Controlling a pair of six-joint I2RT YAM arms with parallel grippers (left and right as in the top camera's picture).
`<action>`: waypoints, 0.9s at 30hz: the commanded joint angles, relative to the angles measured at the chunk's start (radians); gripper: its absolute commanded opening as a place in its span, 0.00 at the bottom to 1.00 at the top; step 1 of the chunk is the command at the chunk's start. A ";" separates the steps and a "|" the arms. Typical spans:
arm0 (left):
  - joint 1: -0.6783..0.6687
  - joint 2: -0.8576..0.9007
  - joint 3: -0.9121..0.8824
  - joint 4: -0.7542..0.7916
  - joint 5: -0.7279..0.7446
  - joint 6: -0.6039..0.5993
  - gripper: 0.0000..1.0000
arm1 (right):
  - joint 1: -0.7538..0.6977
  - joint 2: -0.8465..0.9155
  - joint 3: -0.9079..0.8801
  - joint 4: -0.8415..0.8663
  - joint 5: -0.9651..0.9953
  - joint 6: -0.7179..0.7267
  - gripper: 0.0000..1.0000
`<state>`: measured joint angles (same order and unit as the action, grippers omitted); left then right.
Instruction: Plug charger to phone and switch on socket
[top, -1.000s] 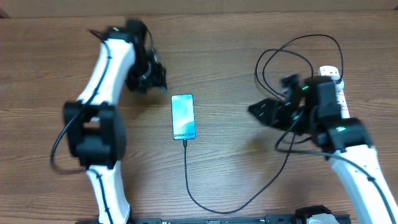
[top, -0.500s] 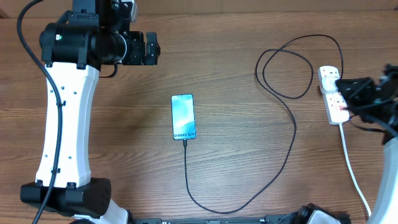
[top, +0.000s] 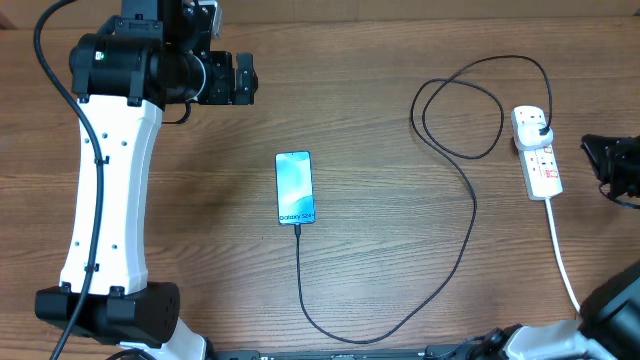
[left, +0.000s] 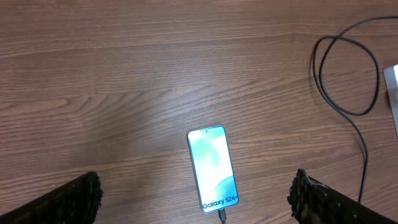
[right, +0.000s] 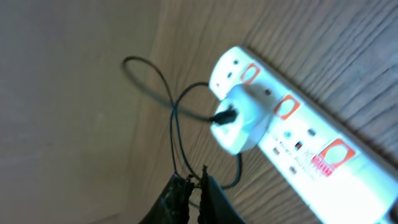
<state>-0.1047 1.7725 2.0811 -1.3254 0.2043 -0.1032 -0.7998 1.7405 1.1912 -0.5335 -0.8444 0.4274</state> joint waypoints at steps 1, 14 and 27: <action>-0.007 0.006 -0.003 -0.003 -0.005 0.002 0.99 | -0.008 0.089 0.021 0.055 -0.087 0.045 0.08; -0.007 0.006 -0.003 -0.003 -0.005 0.002 1.00 | 0.011 0.246 0.021 0.230 -0.099 0.150 0.04; -0.007 0.006 -0.003 -0.003 -0.005 0.002 0.99 | 0.028 0.357 0.021 0.298 -0.072 0.148 0.04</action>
<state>-0.1047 1.7725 2.0811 -1.3254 0.2047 -0.1032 -0.7803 2.0846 1.1912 -0.2531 -0.9237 0.5766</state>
